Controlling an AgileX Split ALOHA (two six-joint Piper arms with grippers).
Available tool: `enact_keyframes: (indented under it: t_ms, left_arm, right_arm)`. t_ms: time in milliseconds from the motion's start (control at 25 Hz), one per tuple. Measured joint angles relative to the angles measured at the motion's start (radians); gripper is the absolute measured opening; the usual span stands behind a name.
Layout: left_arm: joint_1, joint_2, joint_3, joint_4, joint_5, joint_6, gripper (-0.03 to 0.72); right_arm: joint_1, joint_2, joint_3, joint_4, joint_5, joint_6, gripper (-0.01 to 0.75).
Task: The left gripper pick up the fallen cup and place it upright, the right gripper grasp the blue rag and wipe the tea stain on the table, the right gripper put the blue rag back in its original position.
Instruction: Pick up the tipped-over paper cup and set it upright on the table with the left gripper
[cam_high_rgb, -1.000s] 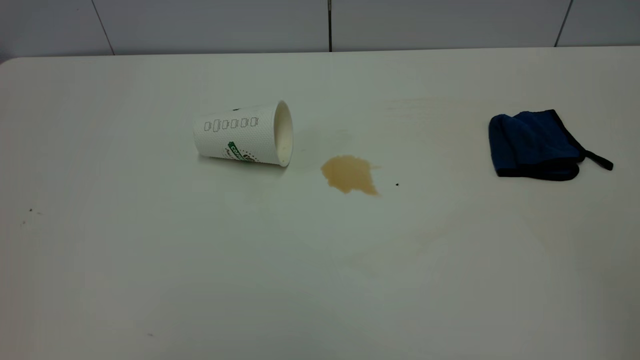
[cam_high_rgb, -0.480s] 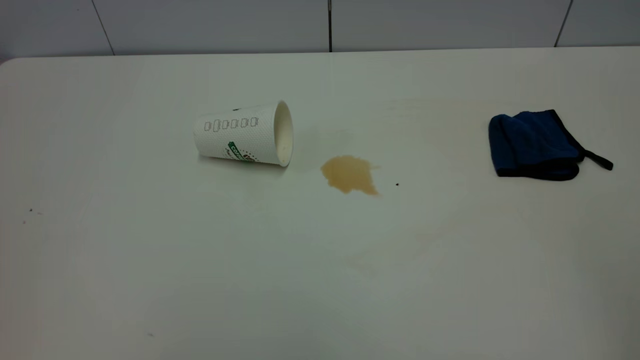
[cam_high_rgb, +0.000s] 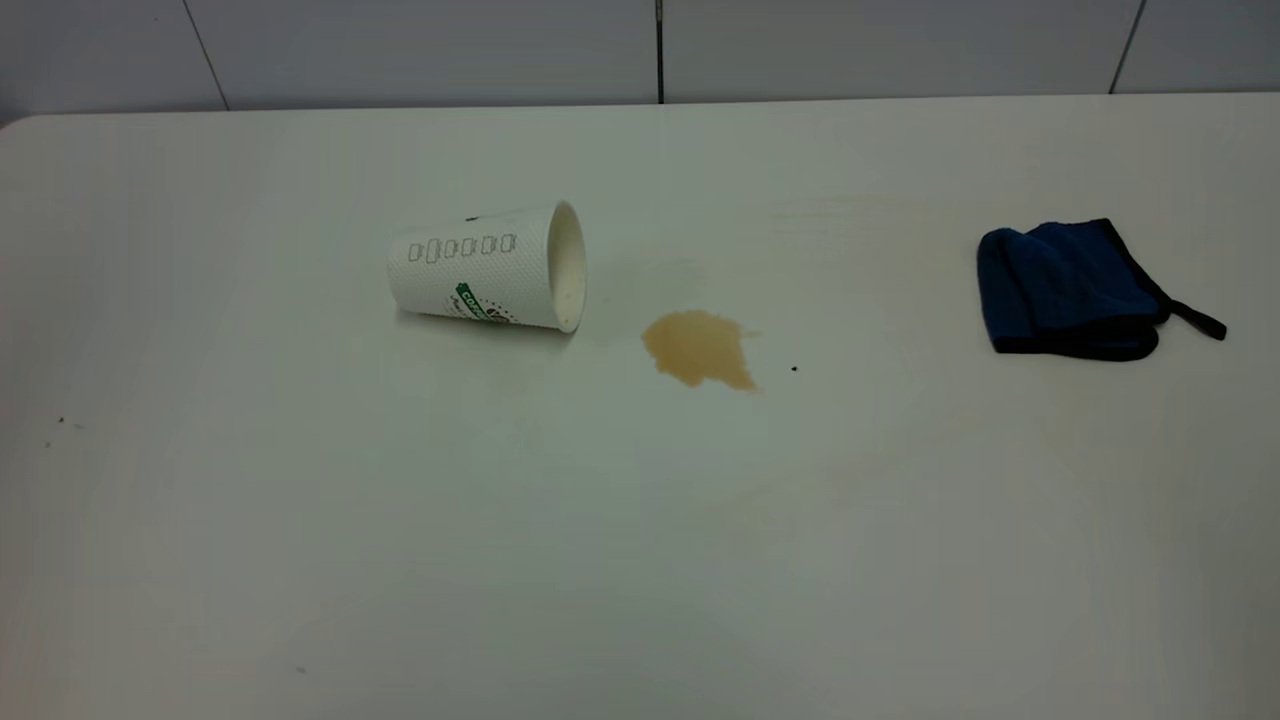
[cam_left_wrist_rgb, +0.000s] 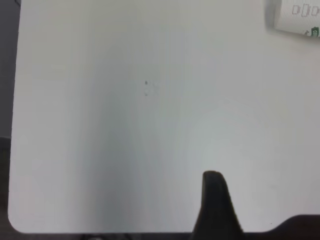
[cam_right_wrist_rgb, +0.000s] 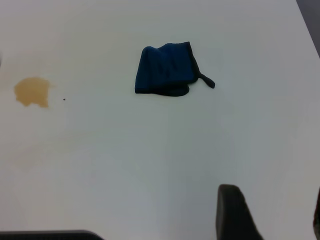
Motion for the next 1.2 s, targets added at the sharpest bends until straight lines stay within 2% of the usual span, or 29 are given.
enact_keyframes:
  t_ms: [120, 280, 520, 680, 960, 1200]
  left_arm:
    - [-0.054, 0.175, -0.110, 0.015, -0.013, 0.021, 0.552]
    - [-0.179, 0.397, -0.262, 0.084, -0.023, -0.034, 0.552]
    - [-0.398, 0.730, -0.480, 0.317, 0.016, -0.229, 0.552]
    - [-0.517, 0.906, -0.603, 0.438, 0.052, -0.312, 0.552]
    - [-0.664, 1.170, -0.794, 0.544, 0.120, -0.331, 0.552]
    - [-0.724, 1.348, -0.955, 0.599, 0.185, -0.341, 0.552]
  right_arm:
    - [0.000, 0.000, 0.000, 0.000, 0.000, 0.000, 0.416]
    - [0.000, 0.000, 0.000, 0.000, 0.000, 0.000, 0.416]
    - [0.000, 0.000, 0.000, 0.000, 0.000, 0.000, 0.416]
    - [0.000, 0.000, 0.000, 0.000, 0.000, 0.000, 0.416]
    - [0.000, 0.000, 0.000, 0.000, 0.000, 0.000, 0.416]
    - [0.000, 0.000, 0.000, 0.000, 0.000, 0.000, 0.416]
